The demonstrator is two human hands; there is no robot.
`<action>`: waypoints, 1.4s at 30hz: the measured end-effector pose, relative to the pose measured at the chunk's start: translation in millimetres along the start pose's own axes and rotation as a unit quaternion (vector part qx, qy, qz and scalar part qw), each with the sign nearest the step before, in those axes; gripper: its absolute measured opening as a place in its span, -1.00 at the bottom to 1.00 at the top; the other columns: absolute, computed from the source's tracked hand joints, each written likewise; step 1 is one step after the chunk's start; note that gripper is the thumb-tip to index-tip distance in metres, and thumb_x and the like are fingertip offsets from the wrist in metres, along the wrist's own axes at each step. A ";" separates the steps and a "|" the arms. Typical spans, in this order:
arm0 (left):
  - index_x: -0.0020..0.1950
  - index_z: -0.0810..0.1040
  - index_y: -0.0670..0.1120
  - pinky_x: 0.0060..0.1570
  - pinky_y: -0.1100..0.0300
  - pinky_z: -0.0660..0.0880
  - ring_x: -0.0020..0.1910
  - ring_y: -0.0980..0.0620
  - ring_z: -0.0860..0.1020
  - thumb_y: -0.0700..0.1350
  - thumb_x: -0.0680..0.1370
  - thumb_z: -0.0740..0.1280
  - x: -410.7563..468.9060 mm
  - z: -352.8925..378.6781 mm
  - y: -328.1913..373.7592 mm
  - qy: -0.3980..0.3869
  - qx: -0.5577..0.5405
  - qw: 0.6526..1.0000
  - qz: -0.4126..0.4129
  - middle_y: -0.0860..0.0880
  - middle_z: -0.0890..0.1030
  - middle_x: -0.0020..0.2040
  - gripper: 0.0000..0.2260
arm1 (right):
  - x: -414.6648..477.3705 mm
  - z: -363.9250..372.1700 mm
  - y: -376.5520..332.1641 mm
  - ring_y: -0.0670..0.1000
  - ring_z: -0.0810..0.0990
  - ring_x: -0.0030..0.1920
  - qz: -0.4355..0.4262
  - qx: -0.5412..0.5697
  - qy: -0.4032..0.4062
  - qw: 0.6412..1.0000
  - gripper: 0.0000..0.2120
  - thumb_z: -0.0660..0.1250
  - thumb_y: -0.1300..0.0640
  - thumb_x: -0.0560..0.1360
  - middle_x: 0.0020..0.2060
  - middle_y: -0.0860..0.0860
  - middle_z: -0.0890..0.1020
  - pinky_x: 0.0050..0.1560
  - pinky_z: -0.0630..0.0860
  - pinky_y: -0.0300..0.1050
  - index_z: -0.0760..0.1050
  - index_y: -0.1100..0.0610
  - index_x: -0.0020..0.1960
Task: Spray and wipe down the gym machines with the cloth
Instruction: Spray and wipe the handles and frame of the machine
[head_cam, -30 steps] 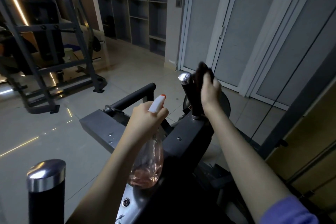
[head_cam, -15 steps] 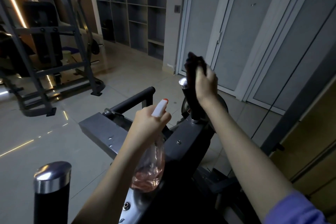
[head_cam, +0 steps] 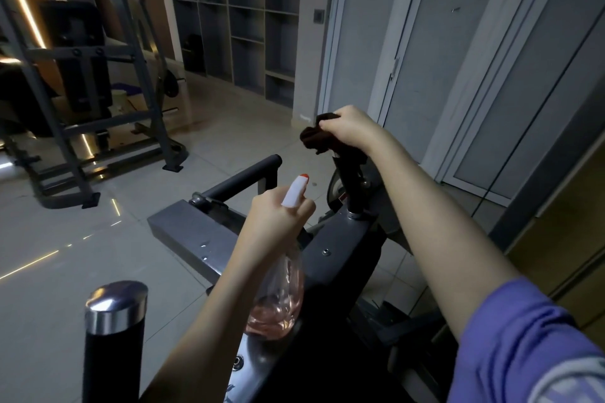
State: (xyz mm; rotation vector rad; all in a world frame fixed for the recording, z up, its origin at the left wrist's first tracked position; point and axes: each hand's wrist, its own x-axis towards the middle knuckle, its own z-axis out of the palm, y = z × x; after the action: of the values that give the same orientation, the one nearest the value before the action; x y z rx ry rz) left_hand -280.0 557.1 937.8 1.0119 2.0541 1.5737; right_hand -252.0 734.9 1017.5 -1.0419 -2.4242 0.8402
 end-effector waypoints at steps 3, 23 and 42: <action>-0.31 0.29 -0.18 -0.29 0.11 0.20 -0.35 -0.02 0.25 -0.12 0.51 0.27 1.8 -1.3 0.2 0.001 0.009 1.000 0.012 -0.14 0.32 -0.33 -0.74 | -16.8 12.8 13.8 0.03 0.51 -0.15 -0.057 0.008 0.069 0.996 -0.81 0.22 0.05 0.53 -0.19 0.02 0.54 -0.24 0.37 -0.20 0.52 0.13 0.04; -0.41 0.17 -0.07 -0.42 0.17 0.15 -0.52 0.07 0.18 -0.09 0.51 0.27 2.6 -0.3 -5.4 0.014 0.014 0.999 0.028 0.05 0.23 -0.56 -0.64 | -18.7 49.7 36.6 0.17 0.65 -0.08 -0.358 -0.542 0.207 0.732 -0.67 0.05 0.43 0.45 -0.30 0.17 0.62 0.20 0.49 0.07 0.51 0.21 -0.29; -0.38 0.19 -0.11 -0.37 0.14 0.17 -0.42 -0.01 0.22 -0.09 0.50 0.28 5.5 -2.0 -5.7 0.019 0.014 0.999 0.030 -0.01 0.26 -0.46 -0.66 | -11.7 113.3 143.5 0.16 0.59 -0.40 -0.290 -0.549 -0.003 0.784 -0.90 0.33 0.40 0.22 -0.40 0.16 0.57 -0.52 0.50 -0.12 0.53 0.23 -0.36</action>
State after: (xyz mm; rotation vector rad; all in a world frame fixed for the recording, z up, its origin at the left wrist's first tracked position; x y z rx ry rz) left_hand -286.9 559.0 933.8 1.0706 2.0950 1.6086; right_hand -230.0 762.4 837.7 -0.4373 -2.9236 -0.9007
